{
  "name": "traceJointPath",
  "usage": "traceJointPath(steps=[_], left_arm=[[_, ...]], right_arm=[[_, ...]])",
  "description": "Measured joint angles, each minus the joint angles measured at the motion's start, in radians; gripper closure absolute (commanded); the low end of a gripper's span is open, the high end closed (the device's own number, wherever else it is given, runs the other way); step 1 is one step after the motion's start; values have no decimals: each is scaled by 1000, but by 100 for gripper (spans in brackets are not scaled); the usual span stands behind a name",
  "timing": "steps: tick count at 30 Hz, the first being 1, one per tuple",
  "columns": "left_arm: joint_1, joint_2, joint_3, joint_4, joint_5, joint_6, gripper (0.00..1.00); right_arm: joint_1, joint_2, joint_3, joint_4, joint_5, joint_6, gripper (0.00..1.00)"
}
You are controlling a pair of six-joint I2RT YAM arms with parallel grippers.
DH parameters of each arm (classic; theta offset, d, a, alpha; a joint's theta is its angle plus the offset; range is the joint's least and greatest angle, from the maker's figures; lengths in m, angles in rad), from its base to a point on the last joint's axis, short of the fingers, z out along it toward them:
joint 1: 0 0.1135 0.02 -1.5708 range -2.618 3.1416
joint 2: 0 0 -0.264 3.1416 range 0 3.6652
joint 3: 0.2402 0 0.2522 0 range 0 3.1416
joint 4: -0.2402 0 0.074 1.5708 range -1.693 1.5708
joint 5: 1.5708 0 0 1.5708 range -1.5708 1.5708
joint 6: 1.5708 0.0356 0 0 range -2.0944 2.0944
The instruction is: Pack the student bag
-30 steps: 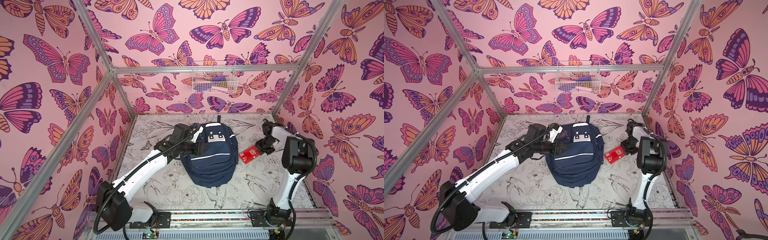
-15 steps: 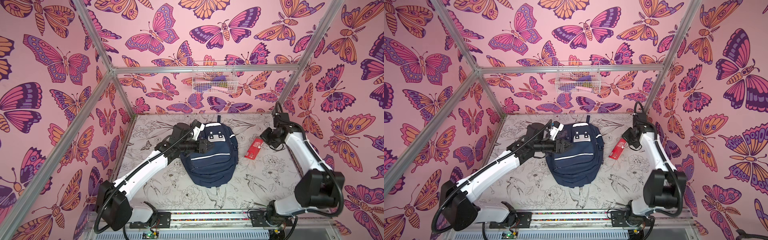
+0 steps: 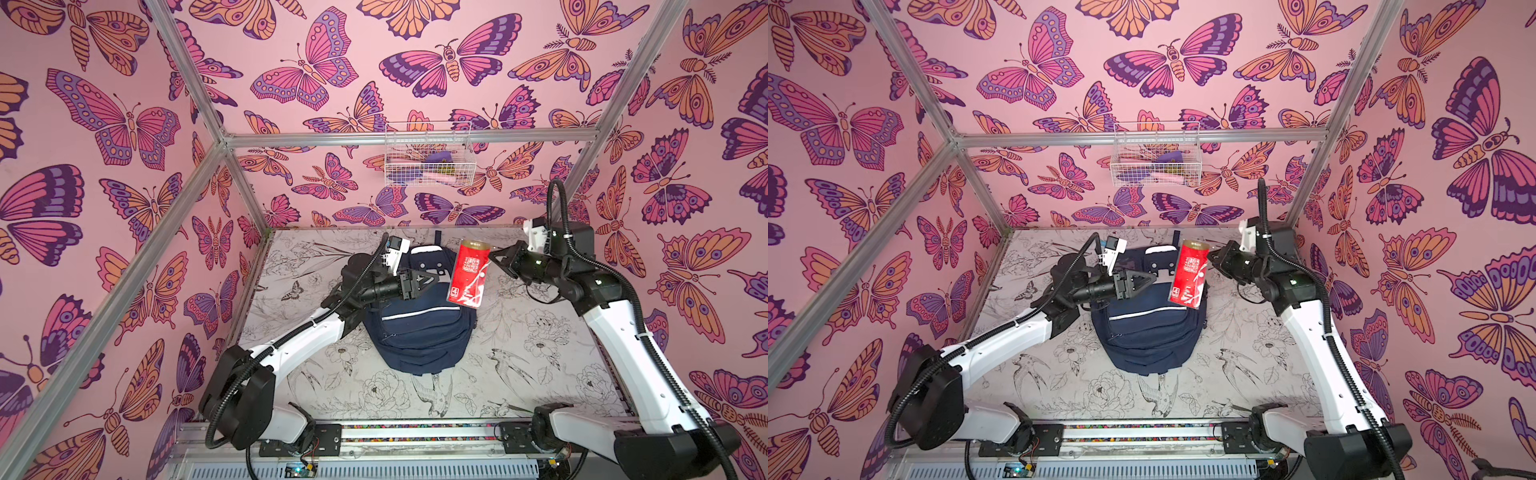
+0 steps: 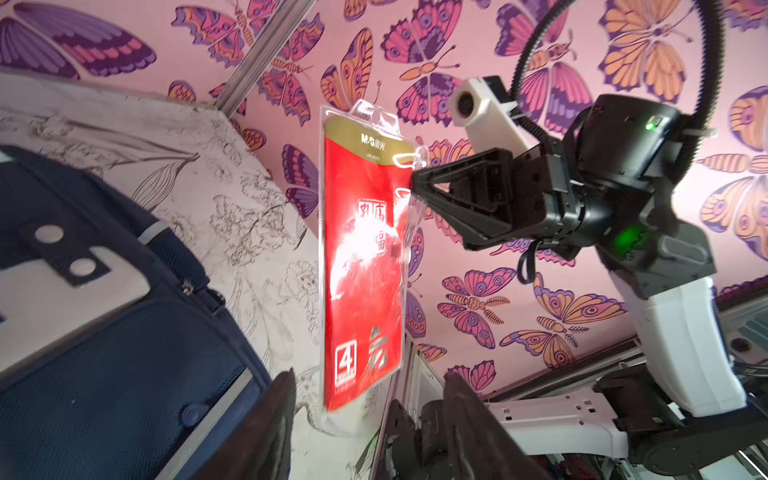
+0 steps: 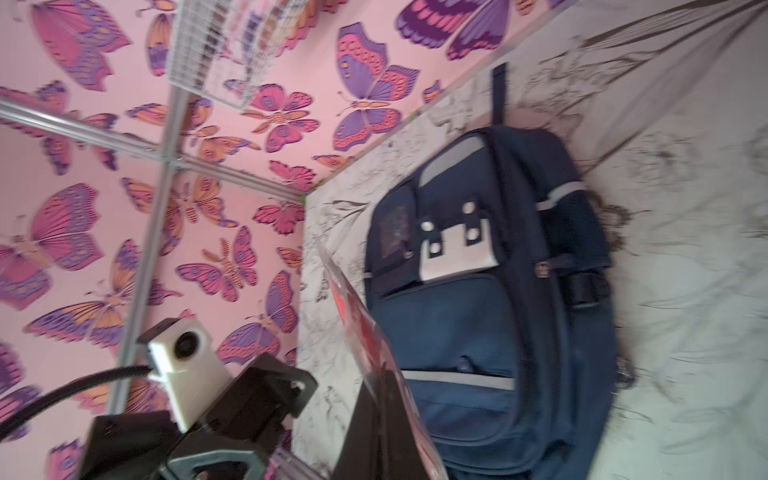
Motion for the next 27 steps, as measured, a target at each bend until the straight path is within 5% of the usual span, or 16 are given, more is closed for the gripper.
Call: traceJointPath(steps=[17, 27], left_arm=[[0, 0, -2, 24, 3, -4, 41], [1, 16, -2, 18, 3, -4, 41]], right_arm=[[104, 26, -105, 321, -130, 220, 99], [104, 29, -112, 317, -133, 219, 84]])
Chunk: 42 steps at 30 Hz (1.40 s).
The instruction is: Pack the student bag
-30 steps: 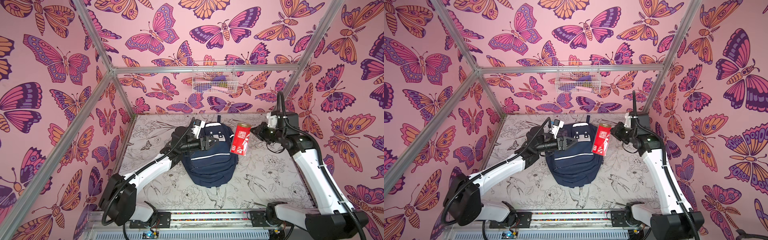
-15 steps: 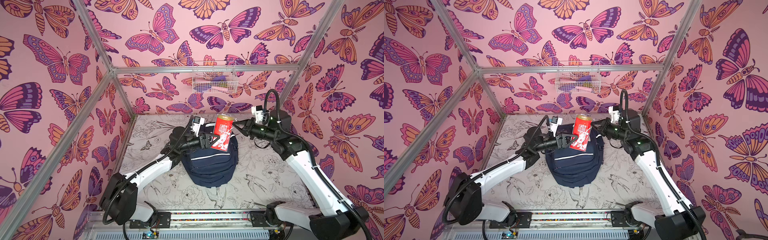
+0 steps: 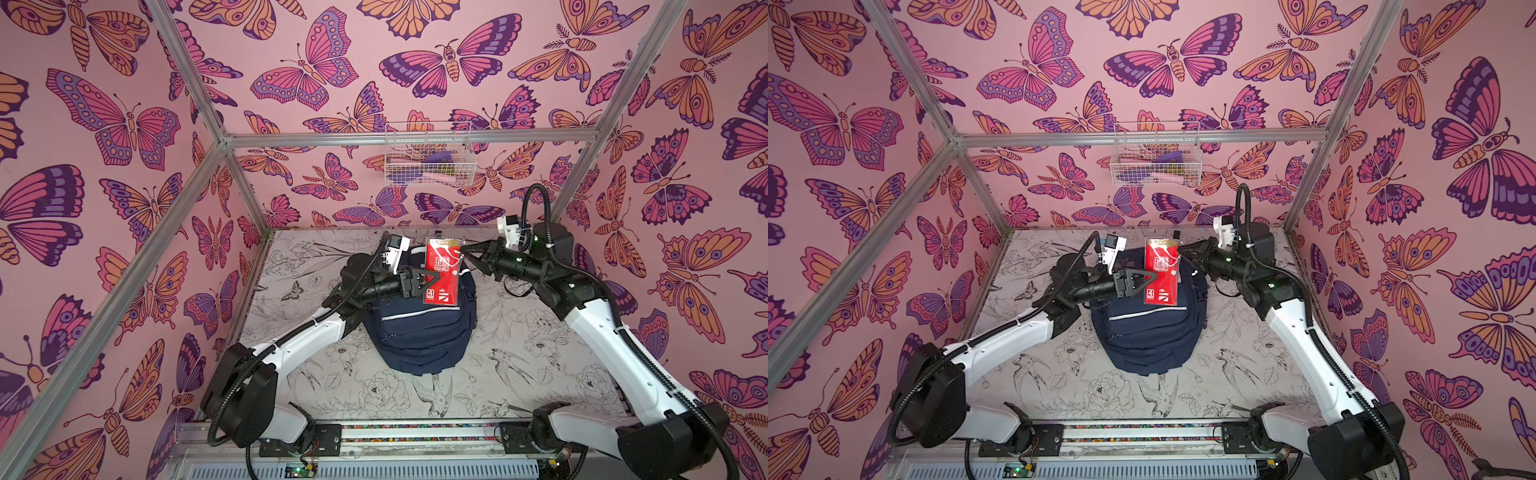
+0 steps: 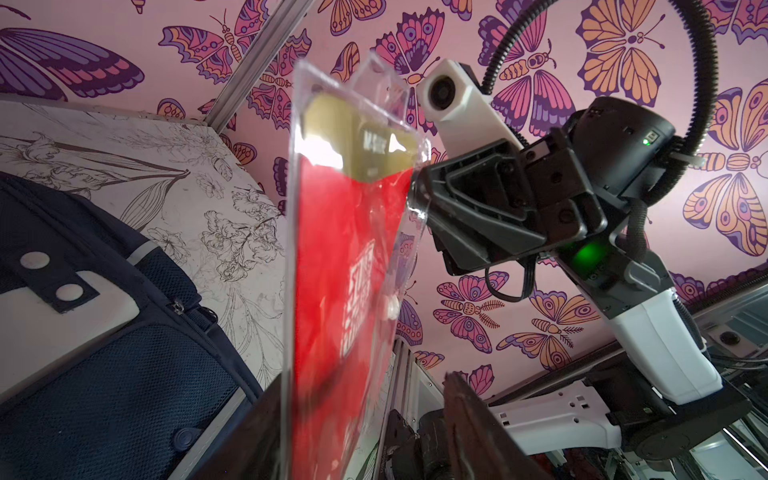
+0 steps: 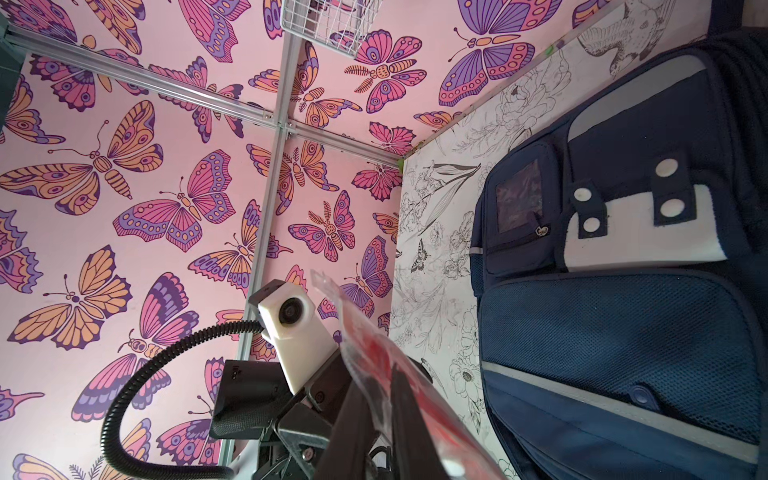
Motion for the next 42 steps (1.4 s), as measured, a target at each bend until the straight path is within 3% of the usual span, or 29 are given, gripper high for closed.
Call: traceJointPath(steps=[6, 10, 11, 13, 14, 16, 18, 19, 23, 29, 36, 42], left_arm=[[0, 1, -2, 5, 0, 0, 41], [0, 1, -19, 8, 0, 0, 41], [0, 1, -21, -5, 0, 0, 100], [2, 1, -21, -39, 1, -4, 100], [5, 1, -21, -56, 0, -4, 95], [14, 1, -21, -87, -5, -29, 69], [34, -2, -21, -138, 3, -59, 55], [49, -6, -22, -180, 3, -70, 52], [140, -56, -75, -322, -8, -67, 44], [209, -131, -112, -512, -38, -21, 45], [209, -188, -111, -620, -71, 13, 44], [209, -214, -111, -633, -76, 28, 46]], right_arm=[[0, 0, -3, 3, 0, -4, 90], [0, 2, -14, 2, 1, -7, 85], [0, 5, -15, -8, 5, -16, 77], [2, 16, -3, -67, 26, -69, 57], [4, 27, 10, -114, 40, -107, 48], [6, 48, 32, -198, 61, -181, 38], [8, 64, 36, -279, 70, -259, 32], [9, 72, 36, -320, 70, -292, 31], [36, 94, 1, -393, 55, -383, 30], [83, 200, -43, -393, 1, -407, 39], [109, 238, -161, -312, 25, -323, 39], [110, 275, -203, -228, 35, -225, 47]])
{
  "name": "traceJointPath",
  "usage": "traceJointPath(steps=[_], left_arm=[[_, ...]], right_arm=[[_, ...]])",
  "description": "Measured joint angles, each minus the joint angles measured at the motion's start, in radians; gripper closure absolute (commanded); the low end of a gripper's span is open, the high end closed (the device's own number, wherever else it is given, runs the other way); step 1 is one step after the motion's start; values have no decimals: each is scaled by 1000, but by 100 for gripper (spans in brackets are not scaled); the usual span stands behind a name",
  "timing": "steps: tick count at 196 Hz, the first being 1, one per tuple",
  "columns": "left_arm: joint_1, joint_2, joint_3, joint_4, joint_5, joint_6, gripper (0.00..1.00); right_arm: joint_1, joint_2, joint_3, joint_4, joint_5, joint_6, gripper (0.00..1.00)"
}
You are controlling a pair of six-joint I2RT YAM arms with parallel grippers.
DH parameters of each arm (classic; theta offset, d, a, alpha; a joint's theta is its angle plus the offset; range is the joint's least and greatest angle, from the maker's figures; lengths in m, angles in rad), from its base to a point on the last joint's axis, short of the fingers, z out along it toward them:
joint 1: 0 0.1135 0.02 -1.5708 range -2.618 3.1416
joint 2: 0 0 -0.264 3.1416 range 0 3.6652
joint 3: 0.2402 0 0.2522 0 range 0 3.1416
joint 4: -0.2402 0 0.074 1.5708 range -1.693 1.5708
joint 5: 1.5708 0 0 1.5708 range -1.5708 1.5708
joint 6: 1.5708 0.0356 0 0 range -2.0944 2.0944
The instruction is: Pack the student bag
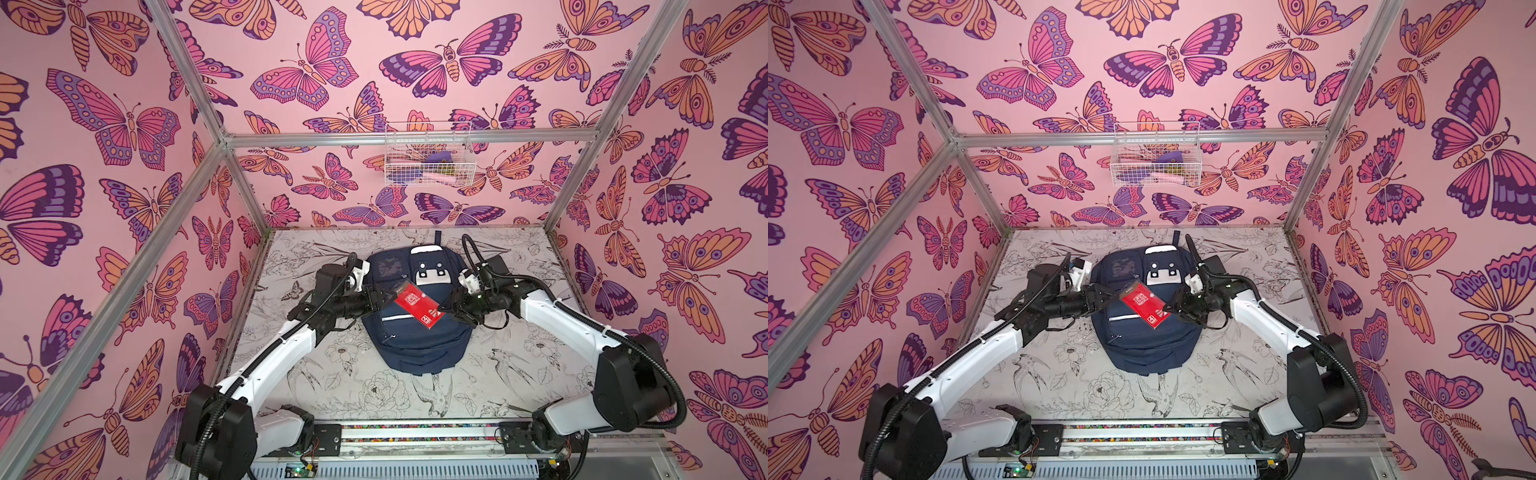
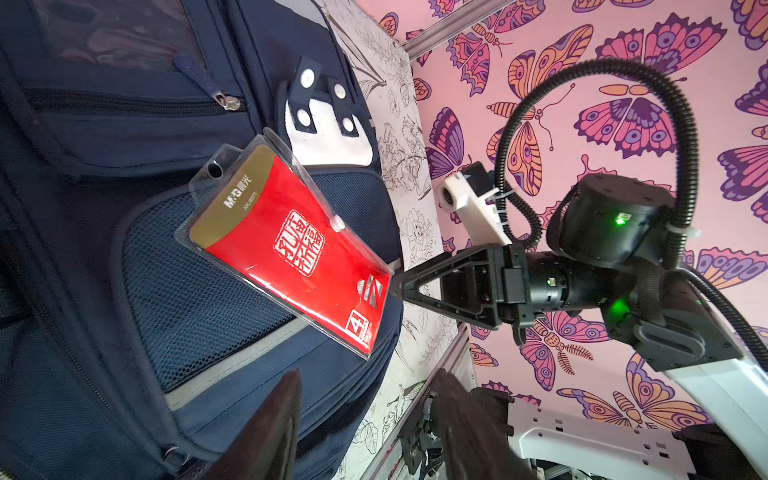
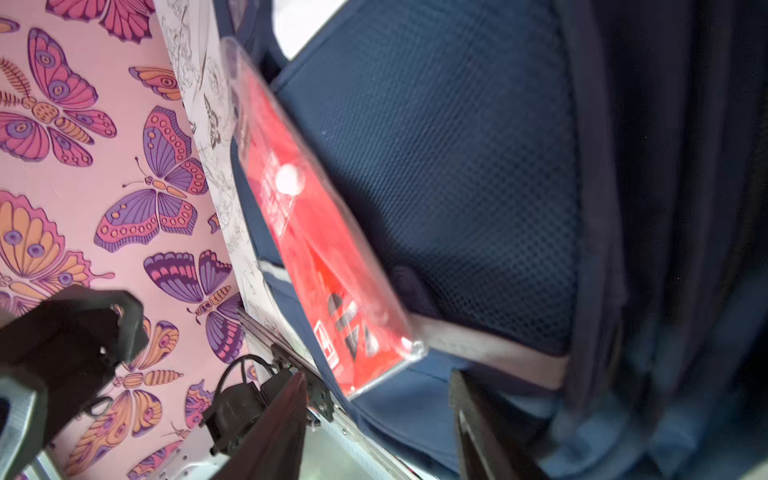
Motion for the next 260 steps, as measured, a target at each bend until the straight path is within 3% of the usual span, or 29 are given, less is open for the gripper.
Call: traceJointPath(steps=[48, 130, 219, 260], left_arm=[[0, 0, 0, -15, 0, 0, 46], [0, 0, 0, -15, 2, 0, 47], [0, 0, 0, -16, 3, 0, 47], [0, 0, 0, -16, 3, 0, 47]], right_arm=[[0, 21, -74, 120, 2, 114, 53], [1, 67, -170, 470, -16, 284, 58], [2, 85, -167, 547, 6, 289, 60], [6, 160, -166, 621, -2, 309, 70]])
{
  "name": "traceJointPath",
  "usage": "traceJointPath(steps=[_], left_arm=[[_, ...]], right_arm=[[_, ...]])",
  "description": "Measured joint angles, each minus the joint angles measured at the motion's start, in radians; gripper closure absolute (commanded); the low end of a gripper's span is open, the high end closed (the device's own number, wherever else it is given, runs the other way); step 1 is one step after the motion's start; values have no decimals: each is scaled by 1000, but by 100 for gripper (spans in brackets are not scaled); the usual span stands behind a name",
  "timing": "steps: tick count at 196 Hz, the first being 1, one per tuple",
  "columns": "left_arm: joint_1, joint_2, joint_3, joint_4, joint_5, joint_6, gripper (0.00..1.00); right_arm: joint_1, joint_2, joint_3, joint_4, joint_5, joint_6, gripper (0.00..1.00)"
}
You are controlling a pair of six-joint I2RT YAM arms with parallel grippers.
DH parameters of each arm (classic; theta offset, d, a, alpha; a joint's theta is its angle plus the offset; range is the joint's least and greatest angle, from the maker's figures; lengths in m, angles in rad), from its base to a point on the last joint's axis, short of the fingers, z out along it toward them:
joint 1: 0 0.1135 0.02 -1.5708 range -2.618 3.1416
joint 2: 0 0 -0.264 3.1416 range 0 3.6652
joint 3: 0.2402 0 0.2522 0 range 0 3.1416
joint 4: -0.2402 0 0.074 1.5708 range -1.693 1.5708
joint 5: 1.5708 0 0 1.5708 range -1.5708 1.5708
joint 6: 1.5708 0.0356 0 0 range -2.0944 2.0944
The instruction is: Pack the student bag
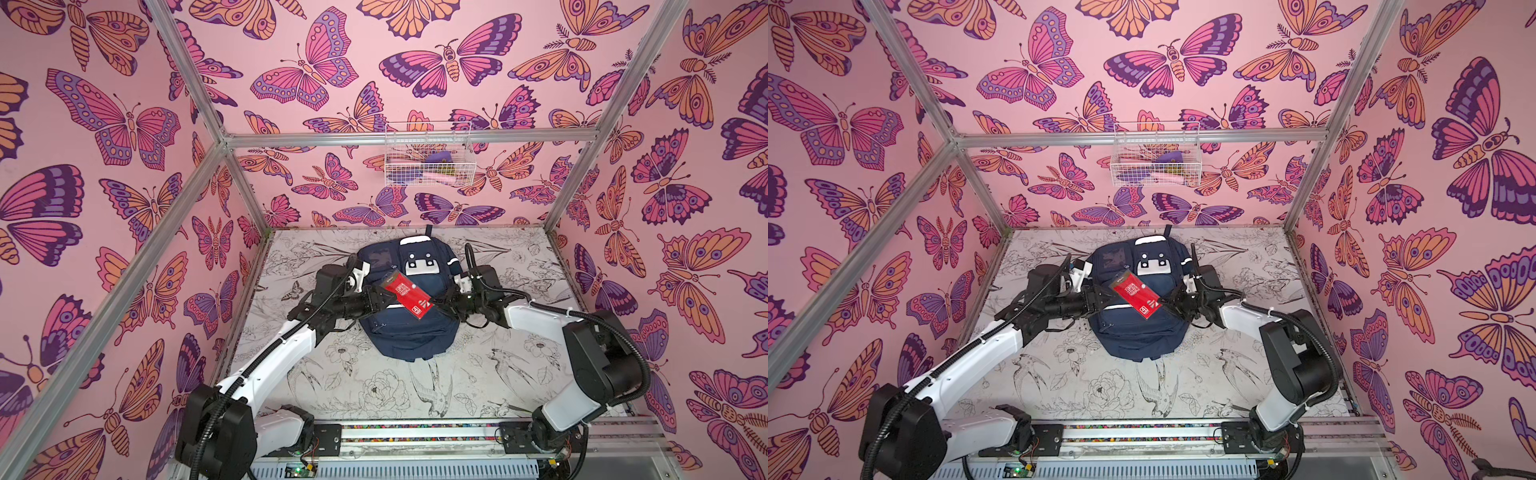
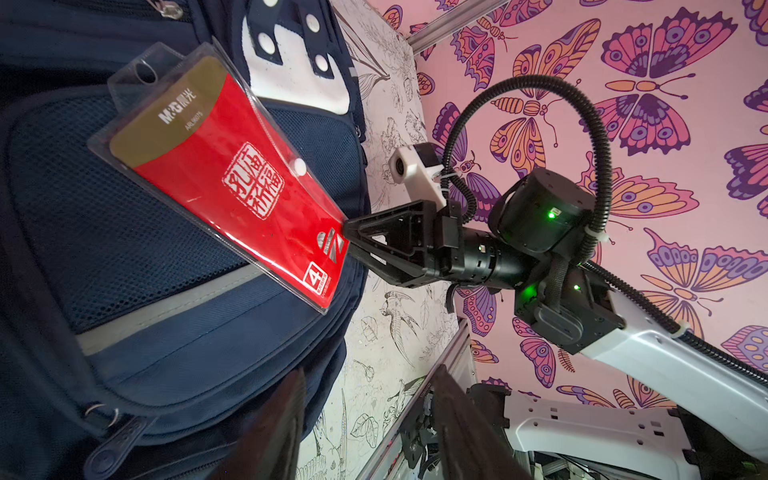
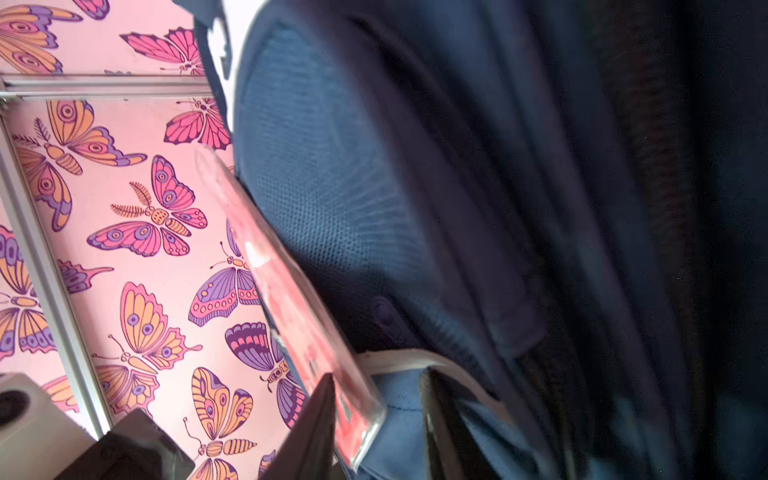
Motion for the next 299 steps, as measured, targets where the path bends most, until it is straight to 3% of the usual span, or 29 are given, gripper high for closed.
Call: traceJointPath(steps=[143, 165, 182, 213, 242, 275, 283, 289, 299], left_arm=[[0, -55, -21, -4, -3, 0, 47], [0, -56, -22, -7, -3, 0, 47], [0, -56, -22, -7, -3, 0, 47], [0, -56, -22, -7, -3, 0, 45], [7, -70, -22, -8, -8, -3, 40], [88, -96, -6, -26, 5, -4, 35], [112, -96, 6, -27, 19, -4, 32], [128, -95, 17, -27, 31, -7, 22], [146, -93, 40, -25, 62, -9, 19]], right_arm=[[17, 45, 55, 131, 30, 6, 71], [20, 85, 57, 157, 29, 10, 65], [20, 105, 58, 195, 23, 13, 73], [20, 127, 64, 214, 20, 21, 100], [20, 97, 77, 174, 18, -3, 100], [20, -51, 155, -43, 3, -140, 100], [19, -94, 184, -95, -7, -179, 100], [18, -129, 210, -133, -21, -210, 100], [14, -184, 250, -188, -51, -259, 100]])
